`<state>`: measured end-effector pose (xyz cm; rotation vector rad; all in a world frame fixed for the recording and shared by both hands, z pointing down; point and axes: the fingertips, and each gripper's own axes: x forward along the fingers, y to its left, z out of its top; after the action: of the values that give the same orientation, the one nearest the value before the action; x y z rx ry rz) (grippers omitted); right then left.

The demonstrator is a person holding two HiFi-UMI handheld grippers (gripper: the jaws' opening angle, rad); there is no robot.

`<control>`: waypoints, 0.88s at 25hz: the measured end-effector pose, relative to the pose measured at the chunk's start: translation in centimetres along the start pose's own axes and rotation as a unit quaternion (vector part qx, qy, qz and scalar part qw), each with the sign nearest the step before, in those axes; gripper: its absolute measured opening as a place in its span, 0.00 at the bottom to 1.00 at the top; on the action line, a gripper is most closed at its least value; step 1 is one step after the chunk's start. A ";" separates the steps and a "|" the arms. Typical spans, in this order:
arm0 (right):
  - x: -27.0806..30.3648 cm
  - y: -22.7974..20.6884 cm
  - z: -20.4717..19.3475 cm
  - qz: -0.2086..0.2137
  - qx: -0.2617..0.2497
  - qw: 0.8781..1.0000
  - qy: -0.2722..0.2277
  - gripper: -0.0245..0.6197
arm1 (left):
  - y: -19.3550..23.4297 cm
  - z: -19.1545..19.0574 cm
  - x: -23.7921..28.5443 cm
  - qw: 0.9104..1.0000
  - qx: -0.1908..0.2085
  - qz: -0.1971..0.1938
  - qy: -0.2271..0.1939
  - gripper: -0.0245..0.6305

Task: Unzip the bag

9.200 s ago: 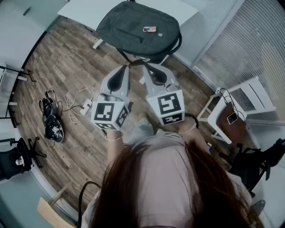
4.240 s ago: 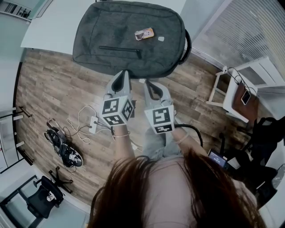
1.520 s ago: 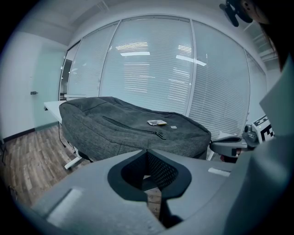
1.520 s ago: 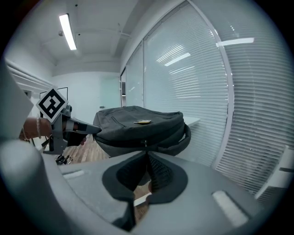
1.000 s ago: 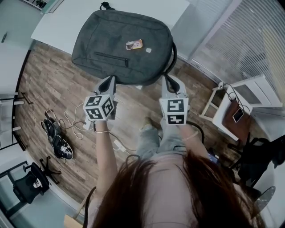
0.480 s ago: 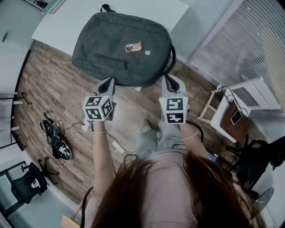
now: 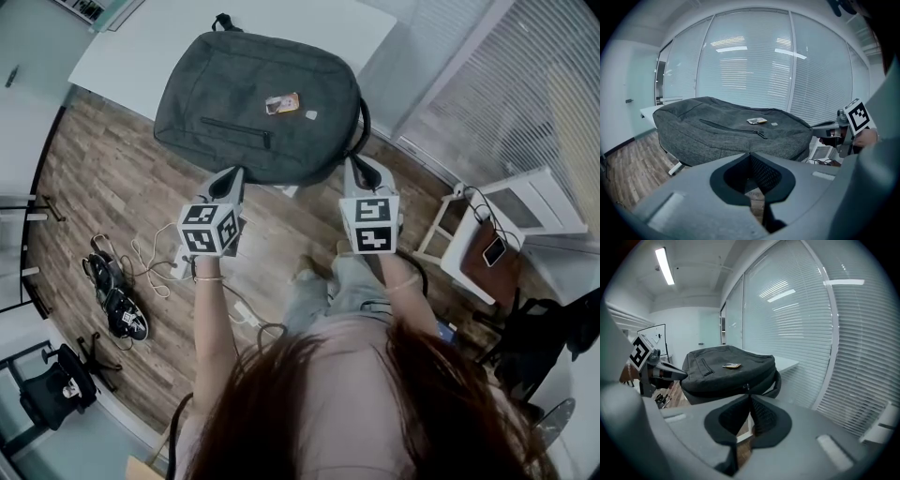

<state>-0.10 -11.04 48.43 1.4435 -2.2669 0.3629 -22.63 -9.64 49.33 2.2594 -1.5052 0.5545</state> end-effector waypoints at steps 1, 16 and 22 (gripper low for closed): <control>0.1 -0.2 0.0 0.003 0.004 1.000 0.005 0.06 | 0.0 0.0 0.1 1.000 0.002 -0.001 0.002 0.05; 1.5 -2.2 0.6 0.029 -0.009 0.999 0.032 0.06 | -0.4 -0.1 0.3 1.000 0.003 -0.006 0.011 0.05; 2.4 -3.2 1.0 0.032 -0.024 0.999 0.029 0.06 | -0.8 -0.1 0.5 1.000 0.013 -0.013 0.015 0.05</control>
<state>1.67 -14.69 48.72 1.3232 -2.2634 0.3630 -21.75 -9.72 49.60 2.2767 -1.4597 0.6021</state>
